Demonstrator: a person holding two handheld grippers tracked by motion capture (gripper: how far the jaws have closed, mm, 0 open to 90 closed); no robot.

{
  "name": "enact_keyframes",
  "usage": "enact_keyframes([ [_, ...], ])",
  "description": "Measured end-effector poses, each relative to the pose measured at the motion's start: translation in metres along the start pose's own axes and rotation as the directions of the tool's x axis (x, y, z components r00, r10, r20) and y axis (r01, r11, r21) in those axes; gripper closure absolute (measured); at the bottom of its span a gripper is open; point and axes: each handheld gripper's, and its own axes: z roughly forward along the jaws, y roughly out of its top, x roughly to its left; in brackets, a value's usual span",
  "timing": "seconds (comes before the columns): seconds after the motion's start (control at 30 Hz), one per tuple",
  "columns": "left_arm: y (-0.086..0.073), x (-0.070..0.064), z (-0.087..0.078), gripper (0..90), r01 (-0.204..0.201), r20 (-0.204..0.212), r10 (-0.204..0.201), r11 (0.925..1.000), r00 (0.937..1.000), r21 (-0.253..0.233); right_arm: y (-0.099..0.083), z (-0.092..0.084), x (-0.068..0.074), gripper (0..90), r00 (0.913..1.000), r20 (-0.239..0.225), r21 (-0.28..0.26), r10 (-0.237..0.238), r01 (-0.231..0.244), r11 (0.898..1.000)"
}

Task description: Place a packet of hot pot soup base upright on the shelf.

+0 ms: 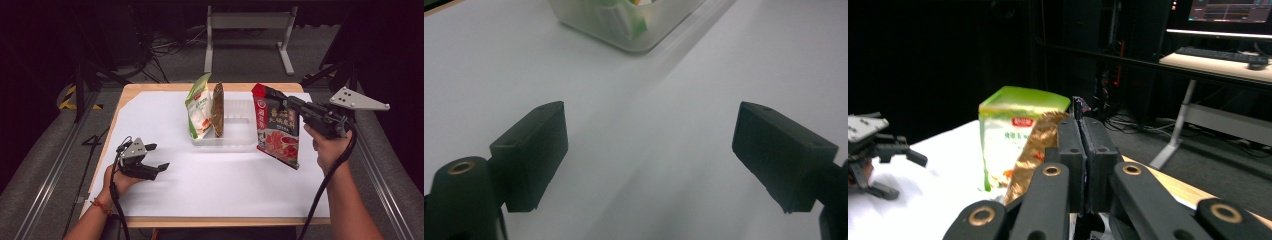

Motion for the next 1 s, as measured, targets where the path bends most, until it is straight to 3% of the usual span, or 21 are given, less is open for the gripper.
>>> enact_keyframes([
  [0.2, 0.001, 0.0, 0.0, 15.5, -0.008, 0.007, 0.008, 0.9999, 0.9999, -0.01, 0.008, 0.022, 0.004, 88.5, 0.9999, -0.001, 0.017, -0.017, 0.017, 1.0],
  [0.47, 0.002, -0.003, -0.001, 15.5, -0.02, 0.011, 0.021, 0.9997, 0.9997, -0.011, 0.014, 0.049, 0.005, 88.5, 0.9999, -0.01, 0.021, 0.002, -0.002, 1.0],
  [0.53, 0.002, -0.003, 0.0, 15.5, -0.019, 0.016, 0.019, 0.9997, 0.9997, -0.012, 0.017, 0.057, 0.006, 88.5, 0.9997, 0.01, 0.032, -0.023, 0.023, 0.999],
  [0.73, 0.002, -0.003, 0.001, 15.4, -0.025, 0.025, 0.026, 0.9996, 0.9994, -0.008, 0.021, 0.076, 0.002, 88.5, 0.9999, 0.008, 0.029, 0.01, -0.01, 1.0],
  [0.9, 0.003, -0.005, -0.001, 15.3, -0.034, 0.026, 0.034, 0.9993, 0.9991, -0.015, 0.022, 0.095, 0.001, 88.5, 0.9993, 0.036, 0.055, -0.008, 0.006, 0.998],
  [1.0, 0.003, -0.005, -0.001, 15.3, -0.03, 0.033, 0.031, 0.9994, 0.999, -0.017, 0.021, 0.105, -0.005, 88.5, 0.9991, 0.038, 0.048, 0.019, -0.021, 0.999],
])
